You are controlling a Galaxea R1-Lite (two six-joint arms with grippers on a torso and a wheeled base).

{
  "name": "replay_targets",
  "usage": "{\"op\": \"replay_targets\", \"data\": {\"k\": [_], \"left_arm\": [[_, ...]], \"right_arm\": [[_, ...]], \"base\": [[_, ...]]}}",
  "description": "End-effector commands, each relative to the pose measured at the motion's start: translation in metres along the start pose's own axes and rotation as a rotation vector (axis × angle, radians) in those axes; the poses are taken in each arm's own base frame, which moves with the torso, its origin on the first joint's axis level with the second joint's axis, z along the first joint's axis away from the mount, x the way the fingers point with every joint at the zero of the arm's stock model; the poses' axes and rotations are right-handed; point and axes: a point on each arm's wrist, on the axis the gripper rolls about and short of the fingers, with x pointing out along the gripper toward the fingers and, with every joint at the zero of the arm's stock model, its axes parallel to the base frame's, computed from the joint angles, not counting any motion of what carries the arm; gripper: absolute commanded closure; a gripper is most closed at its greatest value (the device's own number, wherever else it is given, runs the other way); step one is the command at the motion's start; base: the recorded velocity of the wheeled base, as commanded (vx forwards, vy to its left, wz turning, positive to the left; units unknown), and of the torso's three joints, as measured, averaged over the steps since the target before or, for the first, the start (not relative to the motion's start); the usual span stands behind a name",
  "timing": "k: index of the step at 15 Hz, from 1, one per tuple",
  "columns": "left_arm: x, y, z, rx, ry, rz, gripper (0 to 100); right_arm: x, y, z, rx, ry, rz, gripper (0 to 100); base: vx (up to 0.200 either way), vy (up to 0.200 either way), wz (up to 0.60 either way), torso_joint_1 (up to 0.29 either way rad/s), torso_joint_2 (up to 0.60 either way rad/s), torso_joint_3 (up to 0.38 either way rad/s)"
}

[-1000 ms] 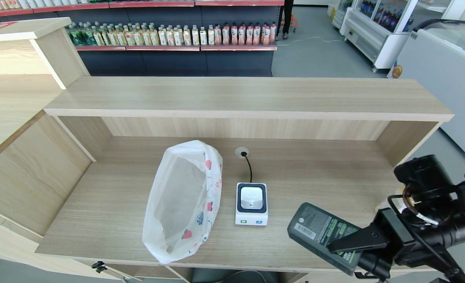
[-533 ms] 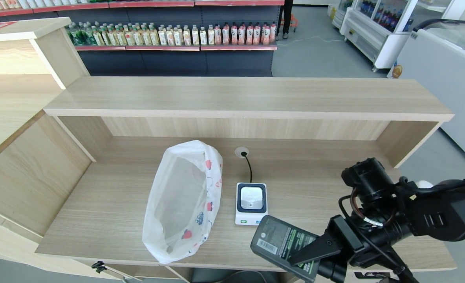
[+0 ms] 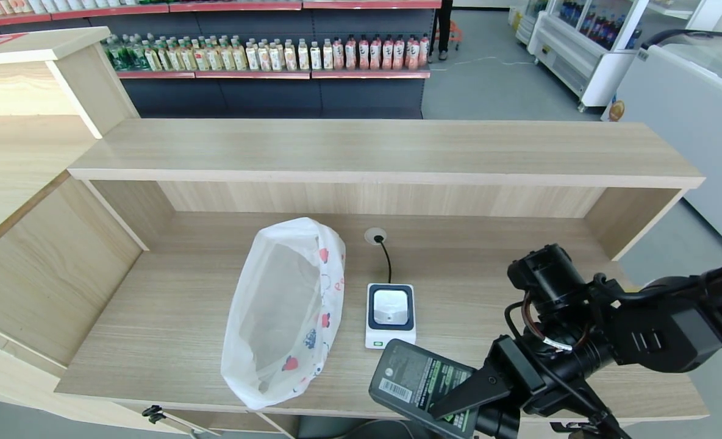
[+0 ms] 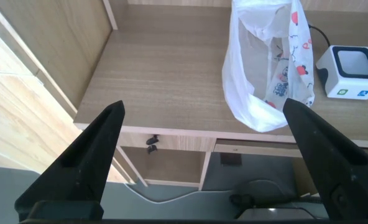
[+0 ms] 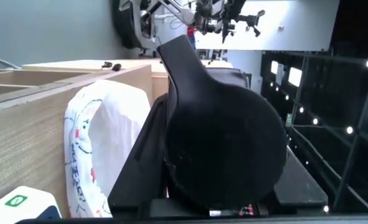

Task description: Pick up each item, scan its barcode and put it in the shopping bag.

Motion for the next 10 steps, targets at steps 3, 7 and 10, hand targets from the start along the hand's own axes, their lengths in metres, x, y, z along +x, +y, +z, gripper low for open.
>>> {"op": "replay_targets", "data": {"k": [3, 7, 10], "left_arm": [[0.0, 0.0, 0.0, 0.0, 0.0, 0.0, 0], [0.0, 0.0, 0.0, 0.0, 0.0, 0.0, 0], [0.0, 0.0, 0.0, 0.0, 0.0, 0.0, 0]], "right_arm": [[0.0048, 0.0039, -0.0053, -0.075, -0.011, -0.004, 100], [0.0044, 0.0061, -0.0038, -0.063, -0.012, -0.001, 100], [0.0055, 0.0096, -0.0033, -0.049, -0.017, -0.001, 100]], "base": [[0.0, 0.0, 0.0, 0.0, 0.0, 0.0], [0.0, 0.0, 0.0, 0.0, 0.0, 0.0], [0.0, 0.0, 0.0, 0.0, 0.0, 0.0]]}}
